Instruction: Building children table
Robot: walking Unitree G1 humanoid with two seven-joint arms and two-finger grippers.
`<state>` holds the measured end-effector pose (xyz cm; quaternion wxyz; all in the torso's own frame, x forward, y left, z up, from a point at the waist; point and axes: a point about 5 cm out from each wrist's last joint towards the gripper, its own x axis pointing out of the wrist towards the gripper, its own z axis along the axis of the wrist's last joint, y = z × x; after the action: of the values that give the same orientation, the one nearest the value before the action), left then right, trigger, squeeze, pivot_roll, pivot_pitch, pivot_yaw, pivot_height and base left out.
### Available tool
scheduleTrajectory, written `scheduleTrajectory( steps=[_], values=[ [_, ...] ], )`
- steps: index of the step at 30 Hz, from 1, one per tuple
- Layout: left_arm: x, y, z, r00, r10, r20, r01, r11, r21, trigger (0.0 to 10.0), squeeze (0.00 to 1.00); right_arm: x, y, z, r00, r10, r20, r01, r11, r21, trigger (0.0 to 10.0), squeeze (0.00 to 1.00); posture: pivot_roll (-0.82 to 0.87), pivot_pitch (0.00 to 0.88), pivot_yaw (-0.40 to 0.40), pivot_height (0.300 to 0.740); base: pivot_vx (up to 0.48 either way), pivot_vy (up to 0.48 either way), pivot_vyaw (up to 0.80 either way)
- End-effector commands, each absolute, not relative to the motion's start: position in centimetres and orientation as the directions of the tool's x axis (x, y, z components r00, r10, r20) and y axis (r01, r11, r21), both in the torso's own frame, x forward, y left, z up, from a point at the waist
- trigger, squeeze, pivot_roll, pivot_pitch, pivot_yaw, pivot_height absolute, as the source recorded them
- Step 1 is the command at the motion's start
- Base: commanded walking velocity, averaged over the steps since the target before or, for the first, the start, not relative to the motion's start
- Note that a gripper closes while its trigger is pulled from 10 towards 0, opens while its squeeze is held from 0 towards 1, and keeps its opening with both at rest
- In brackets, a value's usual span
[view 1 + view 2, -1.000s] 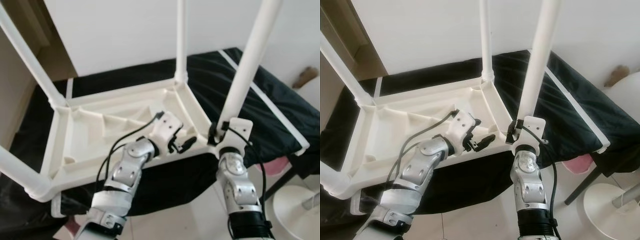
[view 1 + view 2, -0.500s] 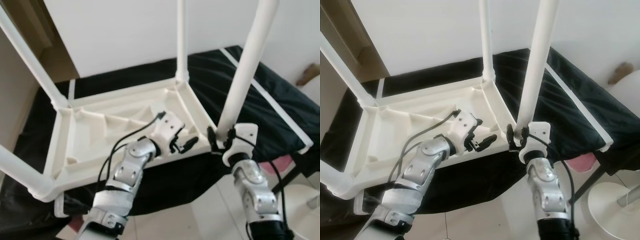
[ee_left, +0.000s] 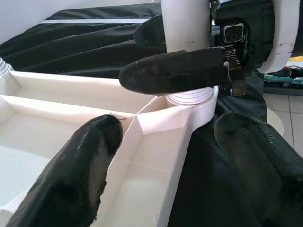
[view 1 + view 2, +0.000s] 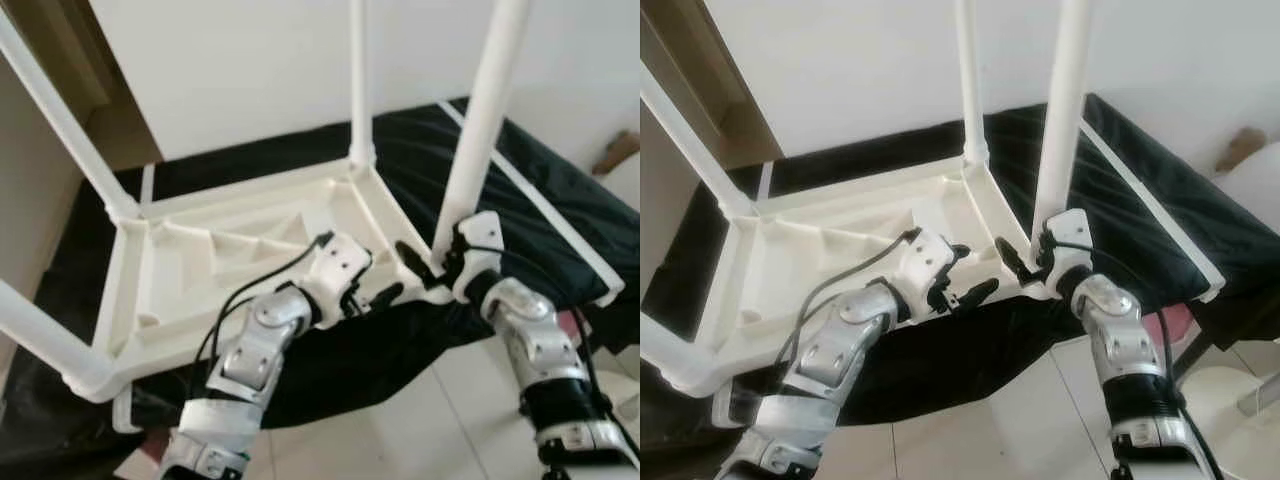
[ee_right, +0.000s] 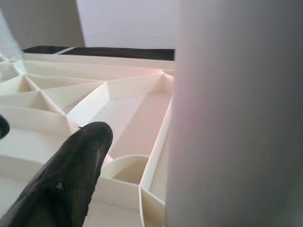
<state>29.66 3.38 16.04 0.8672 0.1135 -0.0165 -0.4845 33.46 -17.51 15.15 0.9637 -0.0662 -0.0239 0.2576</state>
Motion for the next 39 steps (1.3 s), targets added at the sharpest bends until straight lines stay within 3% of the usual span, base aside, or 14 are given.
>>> scheduleTrajectory(
  steps=[1, 2, 3, 4, 19, 20, 21, 32, 33, 38, 39],
  values=[
    [29.6, 3.6, 16.2, 0.539, -0.838, -0.086, 0.831, 0.512, 0.217, 10.0, 0.00, 33.6, -17.0, 14.4, 0.833, 0.553, -0.023, -0.550, 0.824, -0.138, 4.6, 0.00, 0.00, 0.000, 0.100, 0.740, 0.000, 0.000, 0.00],
    [29.6, 3.6, 16.2, 0.542, -0.836, -0.084, 0.829, 0.515, 0.219, 10.0, 0.00, 33.6, -17.0, 14.3, 0.828, 0.560, -0.025, -0.558, 0.819, -0.133, 0.8, 0.00, 0.00, 0.000, 0.098, 0.740, 0.000, 0.000, 0.00],
    [29.6, 3.6, 16.2, 0.542, -0.836, -0.084, 0.829, 0.515, 0.219, 10.0, 0.00, 33.6, -17.0, 14.3, 0.828, 0.560, -0.025, -0.558, 0.819, -0.133, 0.8, 0.00, 0.00, 0.000, 0.098, 0.740, 0.000, 0.000, 0.00],
    [29.6, 3.6, 16.2, 0.544, -0.835, -0.083, 0.827, 0.518, 0.218, 10.0, 0.00, 33.5, -17.1, 14.0, 0.823, 0.568, -0.028, -0.566, 0.815, -0.127, 0.0, 0.00, 0.00, 0.000, 0.100, 0.740, 0.000, 0.000, 0.00],
    [29.6, 3.3, 16.2, 0.530, -0.843, -0.088, 0.836, 0.503, 0.219, 10.0, 0.00, 32.6, -18.1, 12.4, 0.833, 0.550, -0.058, -0.553, 0.831, -0.060, 0.0, 0.00, -0.04, 0.000, 0.117, 0.740, 0.000, 0.000, 0.00],
    [29.6, 3.3, 16.2, 0.527, -0.845, -0.089, 0.838, 0.500, 0.220, 10.0, 0.00, 32.6, -18.2, 12.3, 0.842, 0.536, -0.058, -0.538, 0.841, -0.051, 6.2, 0.00, -0.04, 0.000, 0.117, 0.740, 0.000, 0.000, 0.00],
    [29.6, 3.2, 16.2, 0.525, -0.847, -0.088, 0.839, 0.497, 0.219, 10.0, 0.00, 32.6, -18.0, 12.2, 0.854, 0.516, -0.067, -0.520, 0.853, -0.048, 10.0, 0.00, -0.04, 0.000, 0.117, 0.740, 0.000, 0.000, 0.00],
    [29.6, 2.8, 16.0, 0.520, -0.850, -0.080, 0.843, 0.495, 0.211, 10.0, 0.00, 32.5, -16.5, 11.8, 0.965, 0.227, -0.131, -0.233, 0.972, -0.029, 10.0, 0.00, -0.06, 0.000, 0.102, 0.740, 0.000, 0.000, 0.00],
    [29.7, 2.8, 16.1, 0.523, -0.849, -0.079, 0.841, 0.497, 0.215, 10.0, 0.00, 32.3, -15.9, 11.5, 0.983, 0.101, -0.156, -0.104, 0.995, -0.009, 10.0, 0.00, -0.06, 0.000, 0.102, 0.740, 0.000, 0.000, 0.00],
    [29.8, 2.9, 16.2, 0.527, -0.847, -0.076, 0.837, 0.501, 0.218, 10.0, 0.00, 32.0, -15.5, 11.1, 0.985, -0.029, -0.170, 0.031, 0.999, 0.008, 10.0, 0.00, -0.05, 0.000, 0.092, 0.740, 0.000, 0.000, 0.00],
    [29.8, 3.0, 16.2, 0.529, -0.845, -0.075, 0.836, 0.503, 0.219, 10.0, 0.00, 31.7, -15.4, 11.1, 0.975, -0.157, -0.160, 0.162, 0.987, 0.021, 10.0, 0.00, -0.05, 0.000, 0.090, 0.740, 0.000, 0.000, 0.00]
  ],
)
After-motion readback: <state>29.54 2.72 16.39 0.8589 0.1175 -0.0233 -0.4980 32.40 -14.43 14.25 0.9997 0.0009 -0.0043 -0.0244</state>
